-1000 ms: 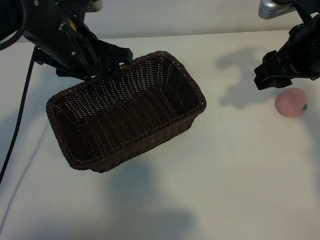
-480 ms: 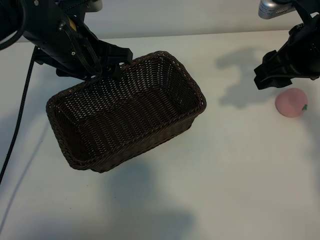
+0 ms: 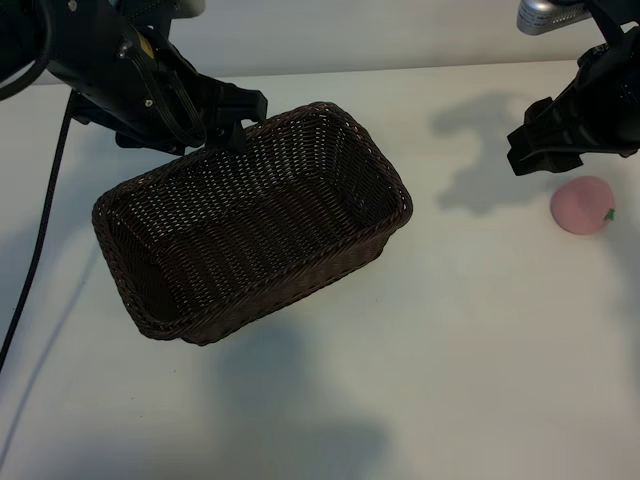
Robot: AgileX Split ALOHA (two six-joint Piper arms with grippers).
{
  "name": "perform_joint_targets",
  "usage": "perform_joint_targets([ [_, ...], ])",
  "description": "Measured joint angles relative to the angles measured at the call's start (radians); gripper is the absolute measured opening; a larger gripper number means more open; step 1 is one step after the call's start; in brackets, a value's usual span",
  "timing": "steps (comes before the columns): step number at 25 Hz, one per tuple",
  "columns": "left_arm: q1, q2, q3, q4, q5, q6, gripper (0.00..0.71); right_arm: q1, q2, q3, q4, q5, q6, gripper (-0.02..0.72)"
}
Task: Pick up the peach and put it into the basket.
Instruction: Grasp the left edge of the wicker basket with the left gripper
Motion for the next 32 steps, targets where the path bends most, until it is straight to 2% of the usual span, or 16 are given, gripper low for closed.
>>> perform_joint_targets([
  [4,0.000,0.000,0.000,0.021,0.026,-0.053,0.588,0.000,0.000,0.000,0.000,-0.016,0.000,0.581],
  [9,-0.001,-0.026,0.026,0.190,0.090,-0.232,0.588,0.000,0.000,0.000,0.000,-0.022,0.000,0.581],
  [17,-0.001,-0.193,0.258,0.337,0.067,-0.532,0.588,0.000,0.000,0.000,0.001,-0.045,0.000,0.581],
  [22,0.037,-0.217,0.362,0.324,0.008,-0.615,0.588,0.000,0.000,0.000,0.000,-0.045,0.000,0.581],
  [28,0.119,-0.209,0.430,0.259,-0.069,-0.619,0.588,0.000,0.000,0.000,0.000,-0.045,0.000,0.581],
  [32,0.147,-0.174,0.438,0.199,-0.105,-0.579,0.588,0.000,0.000,0.000,0.000,-0.045,0.000,0.581],
])
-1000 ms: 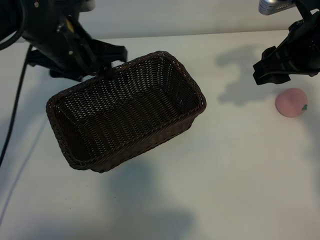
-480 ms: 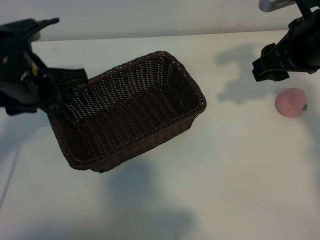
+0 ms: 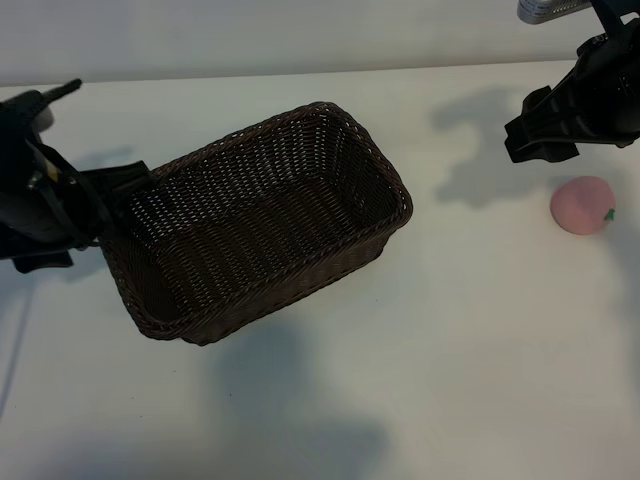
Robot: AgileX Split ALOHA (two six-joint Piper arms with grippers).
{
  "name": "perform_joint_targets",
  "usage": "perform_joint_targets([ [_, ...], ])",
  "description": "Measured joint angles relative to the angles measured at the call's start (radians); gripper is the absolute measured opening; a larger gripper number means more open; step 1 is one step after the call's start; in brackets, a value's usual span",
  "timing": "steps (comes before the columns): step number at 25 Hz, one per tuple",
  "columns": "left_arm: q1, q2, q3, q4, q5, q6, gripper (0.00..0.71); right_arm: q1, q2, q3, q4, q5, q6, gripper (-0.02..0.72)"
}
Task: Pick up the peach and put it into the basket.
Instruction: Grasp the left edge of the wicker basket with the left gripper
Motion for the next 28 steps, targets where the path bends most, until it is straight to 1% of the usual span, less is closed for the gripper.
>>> perform_joint_targets([
  [9,0.006,0.128,0.000,-0.111,-0.056,0.074,0.588,0.000,0.000,0.000,0.000,0.000,0.000,0.581],
  [14,0.007,0.190,0.000,-0.122,-0.082,0.084,0.588,0.000,0.000,0.000,0.000,0.000,0.000,0.581],
  [28,0.007,0.245,0.000,-0.142,-0.129,0.085,0.588,0.000,0.000,0.000,0.000,0.000,0.000,0.581],
])
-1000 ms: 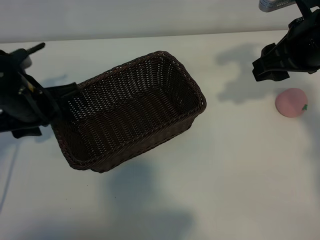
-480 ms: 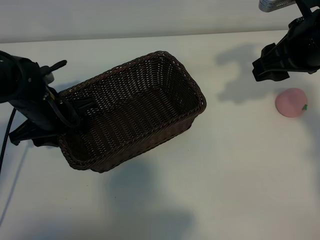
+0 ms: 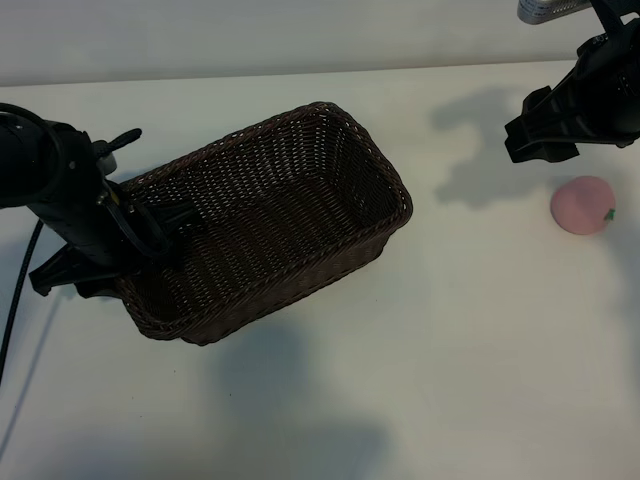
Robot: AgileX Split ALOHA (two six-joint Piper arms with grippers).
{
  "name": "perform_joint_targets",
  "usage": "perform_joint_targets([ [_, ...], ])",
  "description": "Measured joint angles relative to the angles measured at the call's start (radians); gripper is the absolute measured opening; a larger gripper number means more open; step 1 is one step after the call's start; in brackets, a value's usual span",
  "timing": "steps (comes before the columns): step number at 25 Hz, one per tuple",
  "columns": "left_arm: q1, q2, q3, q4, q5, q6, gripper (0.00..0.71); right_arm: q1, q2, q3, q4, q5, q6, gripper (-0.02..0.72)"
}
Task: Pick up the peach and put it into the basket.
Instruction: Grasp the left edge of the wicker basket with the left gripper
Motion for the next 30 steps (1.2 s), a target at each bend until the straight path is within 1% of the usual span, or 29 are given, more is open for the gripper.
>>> perform_joint_targets([
  [14,0.000,0.032,0.000,-0.037,-0.008,0.000,0.587,0.000,0.000,0.000,-0.001,0.001,0.000,0.581],
  [16,0.000,0.035,0.000,-0.038,-0.008,0.000,0.570,0.000,0.000,0.000,-0.001,0.001,0.000,0.581],
  [18,0.000,0.036,0.000,-0.039,-0.009,-0.001,0.534,0.000,0.000,0.000,-0.001,0.001,0.000,0.581],
  [22,0.002,0.036,0.000,-0.046,-0.009,-0.004,0.421,0.000,0.000,0.000,-0.001,0.001,0.000,0.581],
  [30,0.002,0.012,0.000,-0.057,-0.030,-0.003,0.420,0.000,0.000,0.000,-0.001,0.001,0.000,0.581],
])
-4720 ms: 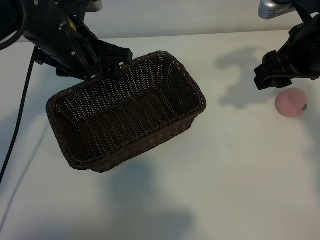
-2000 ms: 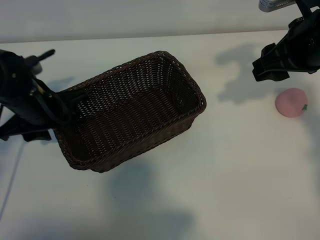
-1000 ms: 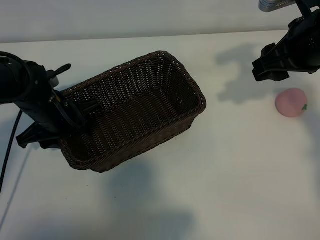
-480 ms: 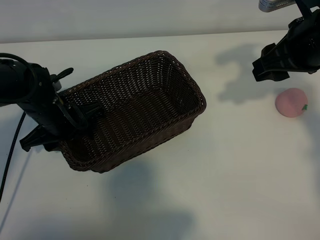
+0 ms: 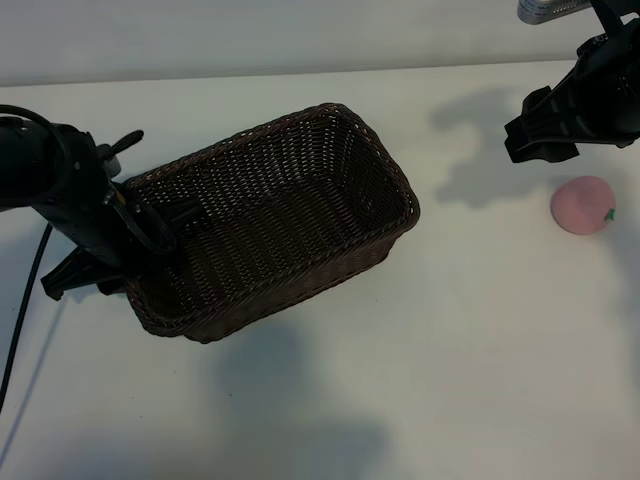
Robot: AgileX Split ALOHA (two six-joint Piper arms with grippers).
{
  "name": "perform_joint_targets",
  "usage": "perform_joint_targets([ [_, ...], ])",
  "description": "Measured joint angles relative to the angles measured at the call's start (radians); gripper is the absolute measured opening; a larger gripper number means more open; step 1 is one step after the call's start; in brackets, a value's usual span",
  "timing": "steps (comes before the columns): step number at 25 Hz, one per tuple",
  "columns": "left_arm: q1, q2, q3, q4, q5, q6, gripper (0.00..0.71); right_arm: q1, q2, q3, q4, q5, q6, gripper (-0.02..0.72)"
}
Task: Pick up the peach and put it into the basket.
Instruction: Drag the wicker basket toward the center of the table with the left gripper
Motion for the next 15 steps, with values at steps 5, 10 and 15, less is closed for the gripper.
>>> perform_joint_targets([
  [5,0.000,-0.044,0.000,-0.005,-0.023,0.004,0.420,0.000,0.000,0.000,0.000,0.000,0.000,0.581],
  [10,0.000,-0.074,0.000,-0.019,-0.022,0.033,0.339,0.000,0.000,0.000,0.000,0.000,0.000,0.581],
  [15,0.000,-0.097,0.000,-0.106,-0.032,0.129,0.339,0.000,0.000,0.000,0.000,0.000,0.000,0.581],
])
